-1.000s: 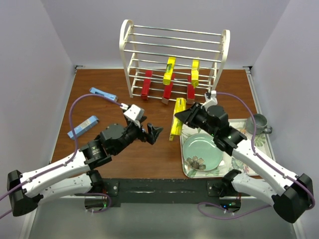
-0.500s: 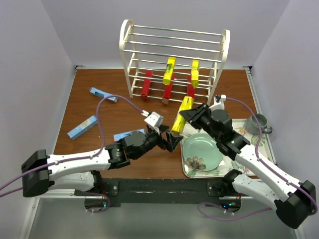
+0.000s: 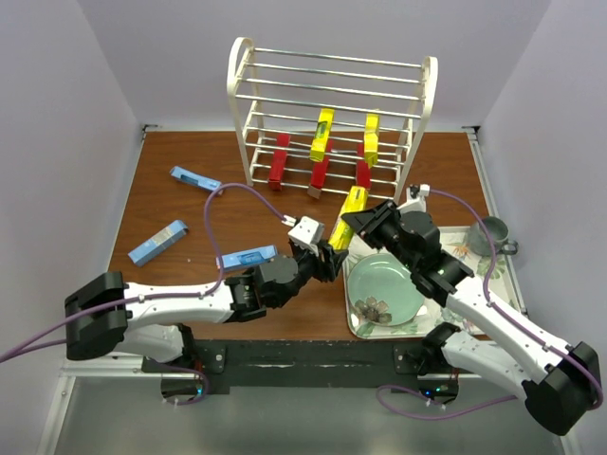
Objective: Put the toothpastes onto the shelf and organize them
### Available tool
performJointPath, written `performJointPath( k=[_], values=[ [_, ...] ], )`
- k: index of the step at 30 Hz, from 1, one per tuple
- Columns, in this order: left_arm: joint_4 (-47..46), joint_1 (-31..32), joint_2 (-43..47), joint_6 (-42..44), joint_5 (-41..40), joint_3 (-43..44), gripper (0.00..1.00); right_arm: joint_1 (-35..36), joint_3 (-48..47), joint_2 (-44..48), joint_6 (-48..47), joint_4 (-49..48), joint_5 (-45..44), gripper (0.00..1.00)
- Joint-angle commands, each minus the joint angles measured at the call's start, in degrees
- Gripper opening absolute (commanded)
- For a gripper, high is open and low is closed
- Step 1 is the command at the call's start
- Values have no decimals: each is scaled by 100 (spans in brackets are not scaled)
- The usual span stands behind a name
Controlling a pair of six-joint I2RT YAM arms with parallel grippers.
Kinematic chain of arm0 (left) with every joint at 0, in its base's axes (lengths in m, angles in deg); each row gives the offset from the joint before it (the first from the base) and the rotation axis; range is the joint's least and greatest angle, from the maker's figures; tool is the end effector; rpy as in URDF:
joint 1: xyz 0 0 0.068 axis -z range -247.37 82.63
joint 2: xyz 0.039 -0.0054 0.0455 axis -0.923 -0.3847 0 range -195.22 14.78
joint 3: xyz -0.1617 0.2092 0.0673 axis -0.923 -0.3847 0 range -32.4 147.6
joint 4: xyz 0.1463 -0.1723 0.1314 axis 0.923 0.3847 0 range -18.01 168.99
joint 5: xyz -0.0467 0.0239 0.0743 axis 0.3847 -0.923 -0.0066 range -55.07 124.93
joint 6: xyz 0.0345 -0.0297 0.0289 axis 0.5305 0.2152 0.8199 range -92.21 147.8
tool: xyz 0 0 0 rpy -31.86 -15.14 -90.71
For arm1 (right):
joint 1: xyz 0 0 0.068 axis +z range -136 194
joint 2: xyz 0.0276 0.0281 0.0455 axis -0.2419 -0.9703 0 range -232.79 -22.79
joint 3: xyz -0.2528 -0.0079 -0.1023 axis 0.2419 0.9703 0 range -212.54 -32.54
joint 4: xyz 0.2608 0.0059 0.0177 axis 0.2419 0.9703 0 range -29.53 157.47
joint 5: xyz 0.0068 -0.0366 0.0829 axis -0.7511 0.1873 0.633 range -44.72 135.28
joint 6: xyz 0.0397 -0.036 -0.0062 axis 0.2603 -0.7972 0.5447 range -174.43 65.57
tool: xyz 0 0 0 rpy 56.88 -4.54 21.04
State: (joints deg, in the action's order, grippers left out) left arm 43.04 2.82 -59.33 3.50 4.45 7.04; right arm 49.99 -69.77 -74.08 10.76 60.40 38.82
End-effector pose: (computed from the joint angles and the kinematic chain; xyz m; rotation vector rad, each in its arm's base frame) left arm 0.1144 -0.2643 0.2671 0.2720 1.6987 -0.8011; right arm 0.1748 0.1221 0.2918 0.5799 1.8823 1.1175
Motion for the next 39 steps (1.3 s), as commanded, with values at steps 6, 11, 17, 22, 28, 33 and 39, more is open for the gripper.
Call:
performJointPath(
  k=[6,11,17,22,28,33,39],
  values=[
    [-814,21,-174,144,-310,231,29,14,49,180,143,-423,31,20],
    [-805,21,-104,162,-204,143,13,5,111,286,100,-353,-31,39],
    [-489,21,89,214,-195,2,9,5,137,479,-85,-151,-232,72],
    [29,21,467,302,-379,-156,5,5,59,655,-384,-10,-496,87],
    [951,-32,959,408,-625,-200,3,5,-38,638,-762,315,-576,91],
    [2127,-418,1539,338,-696,-69,3,5,-152,681,-1315,710,-663,92],
    [3254,-1814,2040,521,261,212,4,13,-319,866,-1939,1150,-1067,93]
  ],
)
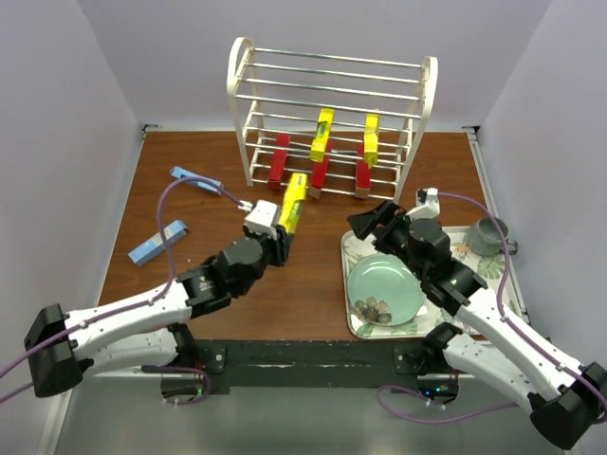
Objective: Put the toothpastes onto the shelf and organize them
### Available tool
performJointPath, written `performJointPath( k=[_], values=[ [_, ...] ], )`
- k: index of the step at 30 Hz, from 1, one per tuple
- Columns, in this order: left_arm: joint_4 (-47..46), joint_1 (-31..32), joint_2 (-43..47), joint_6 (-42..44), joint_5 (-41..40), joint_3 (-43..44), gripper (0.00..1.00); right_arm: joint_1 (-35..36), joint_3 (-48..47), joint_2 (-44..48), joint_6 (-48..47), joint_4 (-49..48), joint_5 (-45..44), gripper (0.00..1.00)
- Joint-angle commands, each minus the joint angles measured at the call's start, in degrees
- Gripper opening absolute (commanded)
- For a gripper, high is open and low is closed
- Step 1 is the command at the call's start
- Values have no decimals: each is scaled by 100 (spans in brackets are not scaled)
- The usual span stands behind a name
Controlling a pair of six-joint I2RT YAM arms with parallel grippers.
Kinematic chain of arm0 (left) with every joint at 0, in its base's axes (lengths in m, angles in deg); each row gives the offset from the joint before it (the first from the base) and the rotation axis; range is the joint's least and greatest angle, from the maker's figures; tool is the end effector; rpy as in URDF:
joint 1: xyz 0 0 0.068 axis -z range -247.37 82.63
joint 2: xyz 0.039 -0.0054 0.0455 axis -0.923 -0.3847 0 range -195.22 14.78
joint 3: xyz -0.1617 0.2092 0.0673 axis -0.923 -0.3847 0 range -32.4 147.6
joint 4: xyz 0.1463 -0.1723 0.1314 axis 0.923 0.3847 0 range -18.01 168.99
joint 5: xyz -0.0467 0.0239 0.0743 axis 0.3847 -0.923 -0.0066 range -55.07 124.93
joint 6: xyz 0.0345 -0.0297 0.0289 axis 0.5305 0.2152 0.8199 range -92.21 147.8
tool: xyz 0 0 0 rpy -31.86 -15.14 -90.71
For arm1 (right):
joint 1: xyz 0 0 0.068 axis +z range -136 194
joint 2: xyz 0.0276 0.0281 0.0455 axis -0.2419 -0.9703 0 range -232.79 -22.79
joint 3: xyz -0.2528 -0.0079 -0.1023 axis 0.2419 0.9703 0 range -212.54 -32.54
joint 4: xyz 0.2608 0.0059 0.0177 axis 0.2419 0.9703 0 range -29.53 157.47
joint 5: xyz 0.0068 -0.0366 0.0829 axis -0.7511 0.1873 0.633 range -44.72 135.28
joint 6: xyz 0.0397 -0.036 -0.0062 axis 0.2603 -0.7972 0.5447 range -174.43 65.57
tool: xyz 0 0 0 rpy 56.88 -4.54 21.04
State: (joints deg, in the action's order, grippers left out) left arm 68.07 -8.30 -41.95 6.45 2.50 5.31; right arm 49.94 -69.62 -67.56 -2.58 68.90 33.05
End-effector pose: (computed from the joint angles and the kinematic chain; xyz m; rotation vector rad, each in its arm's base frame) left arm 0.1329 -0.1847 0.2841 0.1997 1.8076 -0.4838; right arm 0.1565 0.1042 0.2960 0.4212 1.8905 0.8575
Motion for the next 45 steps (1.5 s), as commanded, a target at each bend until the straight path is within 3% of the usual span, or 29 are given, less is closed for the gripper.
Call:
performJointPath(
  k=[1,11,21,34,45],
  values=[
    [779,-1017,338,445,683,412,5,9,-361,258,-667,343,-552,93],
    [692,-2592,-872,1185,1967,1842,8,9,-581,645,-1467,897,-939,94],
    [507,-3471,-2333,817,2934,3294,14,9,-651,1076,-1977,1100,-1133,96],
    [-55,-3551,-3721,684,2698,4358,17,9,-678,1445,-2881,1346,-1396,98],
    [216,-3543,-4399,816,2224,5061,21,9,-678,1419,-3392,1320,-1256,98]
  ],
)
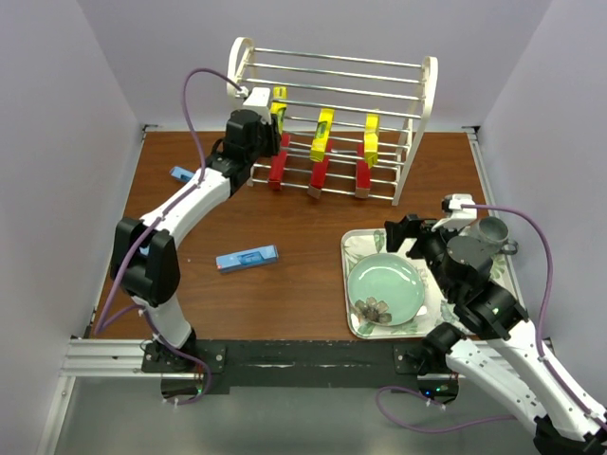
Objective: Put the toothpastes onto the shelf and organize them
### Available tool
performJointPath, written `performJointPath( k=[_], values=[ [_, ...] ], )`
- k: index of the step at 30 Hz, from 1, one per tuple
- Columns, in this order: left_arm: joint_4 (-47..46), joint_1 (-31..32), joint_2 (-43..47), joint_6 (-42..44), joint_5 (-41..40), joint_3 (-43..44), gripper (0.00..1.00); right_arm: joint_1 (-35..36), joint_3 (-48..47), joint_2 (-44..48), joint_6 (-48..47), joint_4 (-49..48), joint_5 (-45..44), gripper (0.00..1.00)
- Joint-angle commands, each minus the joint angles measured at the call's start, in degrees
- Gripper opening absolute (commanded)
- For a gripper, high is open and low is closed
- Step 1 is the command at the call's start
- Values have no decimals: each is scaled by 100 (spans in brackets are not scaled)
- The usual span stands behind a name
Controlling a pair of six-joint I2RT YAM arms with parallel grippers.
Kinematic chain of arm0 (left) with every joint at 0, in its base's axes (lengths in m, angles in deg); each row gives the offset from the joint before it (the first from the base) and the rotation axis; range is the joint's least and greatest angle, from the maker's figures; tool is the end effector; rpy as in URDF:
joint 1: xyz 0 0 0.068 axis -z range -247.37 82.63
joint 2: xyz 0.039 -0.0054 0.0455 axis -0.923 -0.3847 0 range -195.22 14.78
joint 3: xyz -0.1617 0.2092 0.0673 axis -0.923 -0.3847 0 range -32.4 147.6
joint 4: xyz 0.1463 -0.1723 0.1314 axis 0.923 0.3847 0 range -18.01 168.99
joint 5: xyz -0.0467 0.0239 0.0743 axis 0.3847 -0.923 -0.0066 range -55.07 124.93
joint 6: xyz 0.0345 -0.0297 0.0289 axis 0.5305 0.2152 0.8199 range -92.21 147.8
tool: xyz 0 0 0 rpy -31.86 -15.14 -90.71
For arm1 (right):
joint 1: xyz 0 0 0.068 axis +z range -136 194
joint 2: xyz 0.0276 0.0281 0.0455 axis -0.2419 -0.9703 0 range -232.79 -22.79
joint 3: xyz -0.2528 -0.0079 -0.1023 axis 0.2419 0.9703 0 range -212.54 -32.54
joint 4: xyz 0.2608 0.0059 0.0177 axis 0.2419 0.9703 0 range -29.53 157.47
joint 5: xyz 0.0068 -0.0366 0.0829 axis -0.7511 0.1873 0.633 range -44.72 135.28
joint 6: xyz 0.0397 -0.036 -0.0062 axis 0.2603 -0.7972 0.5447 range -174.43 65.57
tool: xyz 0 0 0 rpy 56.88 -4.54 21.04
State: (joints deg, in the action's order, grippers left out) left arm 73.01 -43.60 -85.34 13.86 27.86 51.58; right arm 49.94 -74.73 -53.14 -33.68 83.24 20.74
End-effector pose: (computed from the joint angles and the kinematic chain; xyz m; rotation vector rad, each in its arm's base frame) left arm 0.3888 -0.1664 0.3308 0.0758 1.8800 -0.3385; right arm 0.1091 0.0609 0.3358 0.0791 1.7550 0.3466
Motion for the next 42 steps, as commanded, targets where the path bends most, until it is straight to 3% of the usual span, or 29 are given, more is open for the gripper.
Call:
performJointPath(
  k=[1,17,29,42],
  values=[
    [-234,-13,-113,101,-339,452,22,9,-149,-15,-291,-140,-34,98],
    [-146,-57,-509,673,-313,487,43,9,1,-24,-397,-237,-60,98],
    [-110,-65,-210,620,-137,364,56,9,1,-85,-379,-281,1,98],
    [-110,-65,369,558,-295,92,81,9,-34,-50,-379,-272,80,98]
  ],
)
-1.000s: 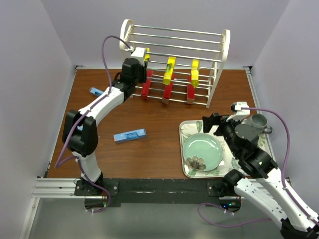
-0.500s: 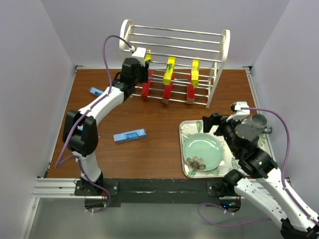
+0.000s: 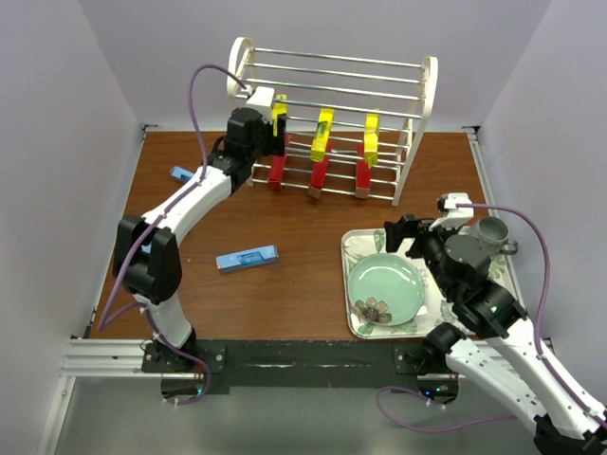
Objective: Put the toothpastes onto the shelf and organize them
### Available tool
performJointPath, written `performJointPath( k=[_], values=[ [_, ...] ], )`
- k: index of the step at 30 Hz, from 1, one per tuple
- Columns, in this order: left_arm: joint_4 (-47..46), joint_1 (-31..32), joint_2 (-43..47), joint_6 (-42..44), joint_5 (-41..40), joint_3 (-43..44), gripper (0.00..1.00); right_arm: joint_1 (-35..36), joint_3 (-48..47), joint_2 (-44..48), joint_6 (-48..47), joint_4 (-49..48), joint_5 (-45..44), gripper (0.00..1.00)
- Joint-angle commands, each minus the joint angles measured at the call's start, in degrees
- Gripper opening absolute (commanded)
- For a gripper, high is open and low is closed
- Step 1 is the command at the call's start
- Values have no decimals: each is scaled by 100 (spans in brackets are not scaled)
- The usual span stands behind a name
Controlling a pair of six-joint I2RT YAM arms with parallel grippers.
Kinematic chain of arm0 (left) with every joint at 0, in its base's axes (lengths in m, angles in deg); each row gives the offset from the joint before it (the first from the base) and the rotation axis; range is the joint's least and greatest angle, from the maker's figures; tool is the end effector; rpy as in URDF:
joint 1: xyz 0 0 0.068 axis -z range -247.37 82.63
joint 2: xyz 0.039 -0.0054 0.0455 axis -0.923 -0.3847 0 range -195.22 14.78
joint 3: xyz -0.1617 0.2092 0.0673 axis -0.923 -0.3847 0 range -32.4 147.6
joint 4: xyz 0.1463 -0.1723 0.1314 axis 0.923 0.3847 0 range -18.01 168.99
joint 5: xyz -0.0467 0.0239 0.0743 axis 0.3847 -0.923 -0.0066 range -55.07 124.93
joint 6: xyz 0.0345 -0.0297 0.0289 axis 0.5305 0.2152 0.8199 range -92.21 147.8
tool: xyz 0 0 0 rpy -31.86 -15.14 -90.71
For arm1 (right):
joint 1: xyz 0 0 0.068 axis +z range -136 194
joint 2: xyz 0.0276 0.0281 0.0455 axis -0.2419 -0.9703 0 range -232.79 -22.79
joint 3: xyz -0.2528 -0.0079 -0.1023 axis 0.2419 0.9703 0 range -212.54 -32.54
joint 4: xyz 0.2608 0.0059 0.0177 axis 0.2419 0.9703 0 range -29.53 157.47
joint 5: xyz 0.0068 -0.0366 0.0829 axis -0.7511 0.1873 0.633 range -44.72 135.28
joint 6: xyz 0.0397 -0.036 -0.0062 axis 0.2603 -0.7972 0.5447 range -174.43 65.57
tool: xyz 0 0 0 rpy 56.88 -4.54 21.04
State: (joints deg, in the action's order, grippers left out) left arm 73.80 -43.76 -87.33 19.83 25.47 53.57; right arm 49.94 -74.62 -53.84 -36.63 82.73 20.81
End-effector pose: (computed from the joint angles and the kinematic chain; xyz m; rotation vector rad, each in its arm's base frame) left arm 0.3975 -0.1673 0.3277 0.1440 1.8800 -0.2228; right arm 0.1116 0.0627 0.3348 0.0314 1.7587 0.3076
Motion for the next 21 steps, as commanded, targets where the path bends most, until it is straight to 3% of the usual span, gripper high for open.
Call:
performJointPath(
  k=[1,8,18,21],
  values=[
    [-189,-41,612,-38,-57,-168,84,9,-54,2,-84,-222,91,98],
    [48,-50,1526,347,163,-844,100,18,-89,-86,-84,-345,600,99],
    [952,-41,3433,936,856,-2803,100,9,60,-288,-198,-547,1514,99],
    [1374,-41,3776,606,1112,-3269,100,9,69,-401,-242,-591,1770,98]
  ],
)
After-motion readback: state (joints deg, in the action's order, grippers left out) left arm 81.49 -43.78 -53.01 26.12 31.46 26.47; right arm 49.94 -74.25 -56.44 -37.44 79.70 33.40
